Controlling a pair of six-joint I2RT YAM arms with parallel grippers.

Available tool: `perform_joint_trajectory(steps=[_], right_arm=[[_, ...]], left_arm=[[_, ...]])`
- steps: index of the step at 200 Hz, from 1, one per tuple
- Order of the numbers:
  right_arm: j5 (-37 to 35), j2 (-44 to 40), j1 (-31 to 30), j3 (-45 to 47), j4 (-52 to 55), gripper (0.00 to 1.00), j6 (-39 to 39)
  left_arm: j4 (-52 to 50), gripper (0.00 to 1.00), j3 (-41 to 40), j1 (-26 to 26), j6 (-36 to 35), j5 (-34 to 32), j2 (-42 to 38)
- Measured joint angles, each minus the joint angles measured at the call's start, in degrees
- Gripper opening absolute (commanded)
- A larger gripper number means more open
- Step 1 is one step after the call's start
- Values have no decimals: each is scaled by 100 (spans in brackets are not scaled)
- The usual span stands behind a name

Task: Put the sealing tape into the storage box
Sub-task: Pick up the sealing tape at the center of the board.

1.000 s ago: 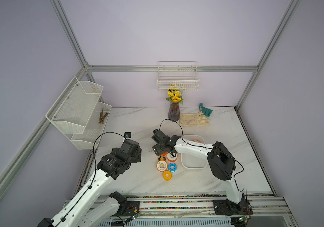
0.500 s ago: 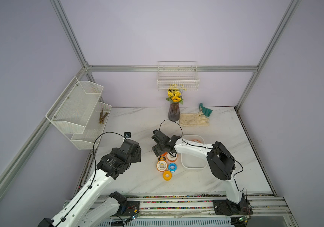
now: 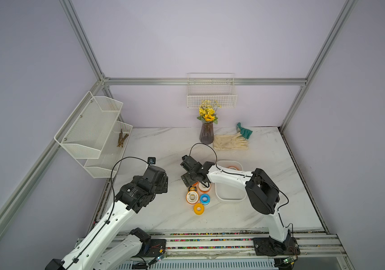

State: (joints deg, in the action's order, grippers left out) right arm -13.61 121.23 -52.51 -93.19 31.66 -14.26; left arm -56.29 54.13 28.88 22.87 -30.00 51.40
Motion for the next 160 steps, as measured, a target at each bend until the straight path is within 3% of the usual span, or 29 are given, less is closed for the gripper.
perform_joint_trajectory(steps=[42, 103, 160], right_arm=[[26, 7, 0, 50, 9, 86, 0], [57, 11, 0, 52, 9, 72, -7], [68, -57, 0, 101, -15, 71, -17]], left_arm=[[2, 100, 0, 0, 0, 0, 4], [4, 100, 0, 0, 0, 0, 4], [4, 100, 0, 0, 0, 2, 24]])
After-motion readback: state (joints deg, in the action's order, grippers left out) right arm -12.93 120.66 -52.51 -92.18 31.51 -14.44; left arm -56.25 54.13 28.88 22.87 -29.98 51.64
